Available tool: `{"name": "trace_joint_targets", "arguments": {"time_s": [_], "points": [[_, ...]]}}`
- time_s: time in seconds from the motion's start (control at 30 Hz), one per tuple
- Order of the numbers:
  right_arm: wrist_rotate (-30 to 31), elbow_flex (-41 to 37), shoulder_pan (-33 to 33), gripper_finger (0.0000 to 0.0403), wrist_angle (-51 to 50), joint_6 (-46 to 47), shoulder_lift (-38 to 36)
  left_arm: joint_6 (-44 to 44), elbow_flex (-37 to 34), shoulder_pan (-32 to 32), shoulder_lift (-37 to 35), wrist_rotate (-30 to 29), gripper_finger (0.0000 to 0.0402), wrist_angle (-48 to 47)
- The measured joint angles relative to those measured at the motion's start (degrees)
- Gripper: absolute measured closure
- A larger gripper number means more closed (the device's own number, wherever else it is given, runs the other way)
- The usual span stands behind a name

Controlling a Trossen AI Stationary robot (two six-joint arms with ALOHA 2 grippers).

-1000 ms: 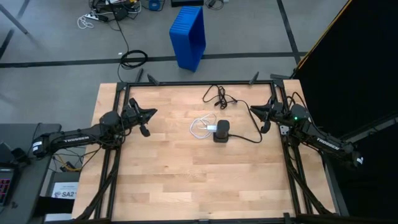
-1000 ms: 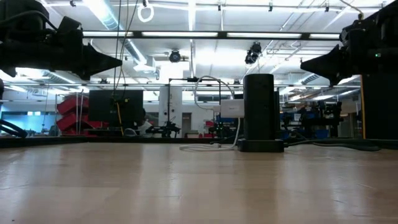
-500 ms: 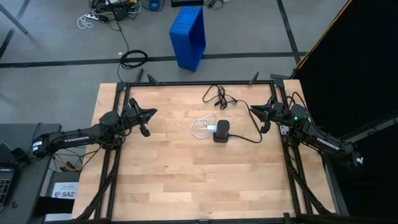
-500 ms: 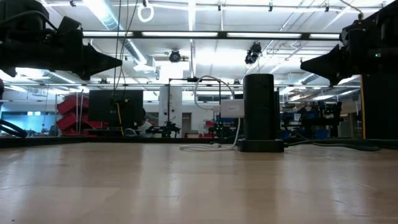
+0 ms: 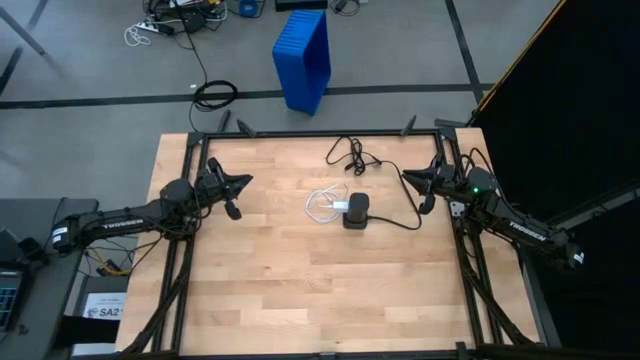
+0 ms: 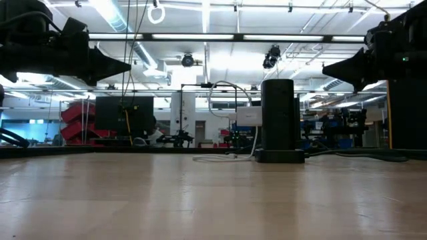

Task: Insert USB
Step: Return to Home Position

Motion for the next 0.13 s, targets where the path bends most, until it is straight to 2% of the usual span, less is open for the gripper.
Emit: {"name": "trace_joint_targets", "arguments": {"time_s": [0.13], "points": [[0.0, 0.0, 0.0, 0.0373, 0.0, 0.0, 0.0, 0.0, 0.0, 0.0, 0.0, 0.0, 0.0401, 0.0]]}}
